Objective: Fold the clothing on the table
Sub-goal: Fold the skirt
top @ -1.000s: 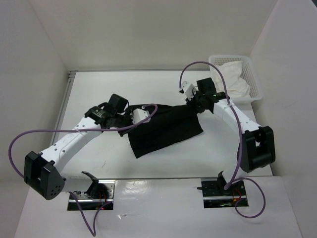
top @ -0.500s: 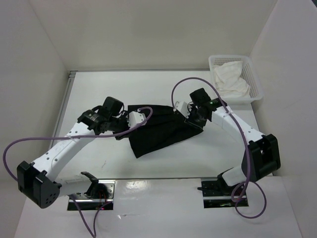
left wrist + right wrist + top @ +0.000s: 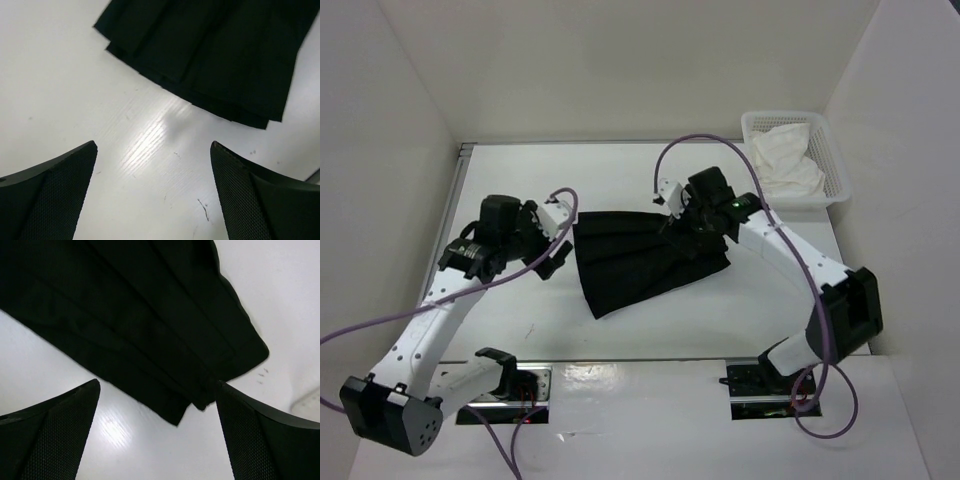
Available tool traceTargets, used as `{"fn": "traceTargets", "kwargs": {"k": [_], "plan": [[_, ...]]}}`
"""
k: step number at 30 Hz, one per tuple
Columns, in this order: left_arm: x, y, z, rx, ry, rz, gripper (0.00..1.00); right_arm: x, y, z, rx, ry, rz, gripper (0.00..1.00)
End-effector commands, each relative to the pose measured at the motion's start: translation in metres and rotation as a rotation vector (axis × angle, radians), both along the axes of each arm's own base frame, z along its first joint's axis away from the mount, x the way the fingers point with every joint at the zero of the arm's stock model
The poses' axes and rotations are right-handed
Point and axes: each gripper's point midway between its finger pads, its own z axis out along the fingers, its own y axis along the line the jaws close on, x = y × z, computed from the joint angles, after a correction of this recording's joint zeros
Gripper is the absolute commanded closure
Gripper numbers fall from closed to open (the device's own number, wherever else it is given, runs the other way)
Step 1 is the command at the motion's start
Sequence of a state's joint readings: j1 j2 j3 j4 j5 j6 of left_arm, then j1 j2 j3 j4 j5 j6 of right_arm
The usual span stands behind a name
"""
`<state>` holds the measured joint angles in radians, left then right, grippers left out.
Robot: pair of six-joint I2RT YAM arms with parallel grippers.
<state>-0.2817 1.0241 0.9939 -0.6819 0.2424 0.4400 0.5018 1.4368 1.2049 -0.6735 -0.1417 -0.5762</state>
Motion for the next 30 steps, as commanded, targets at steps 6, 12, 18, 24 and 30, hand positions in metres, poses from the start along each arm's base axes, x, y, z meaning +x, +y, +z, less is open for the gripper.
{"fn": "traceTargets", "kwargs": {"k": [6,12,18,24,30], "plan": [[0.027,0.061,0.031,-0.114,-0.16,0.392,0.0,0.054,0.043,-0.035,0.088,0.058,-0.233,0.01],[0.03,0.082,0.028,-0.083,-0.183,0.513,0.0,0.068,0.042,-0.036,0.065,0.02,-0.415,0.01],[0.031,0.082,0.025,-0.08,-0.174,0.513,0.0,0.063,0.041,-0.041,0.032,0.018,-0.417,0.01],[0.032,0.082,0.023,-0.077,-0.165,0.513,0.0,0.055,0.036,-0.05,-0.009,0.017,-0.415,0.01],[0.032,0.082,0.023,-0.077,-0.165,0.513,0.0,0.051,0.027,-0.058,-0.06,0.005,-0.427,0.01]]}}
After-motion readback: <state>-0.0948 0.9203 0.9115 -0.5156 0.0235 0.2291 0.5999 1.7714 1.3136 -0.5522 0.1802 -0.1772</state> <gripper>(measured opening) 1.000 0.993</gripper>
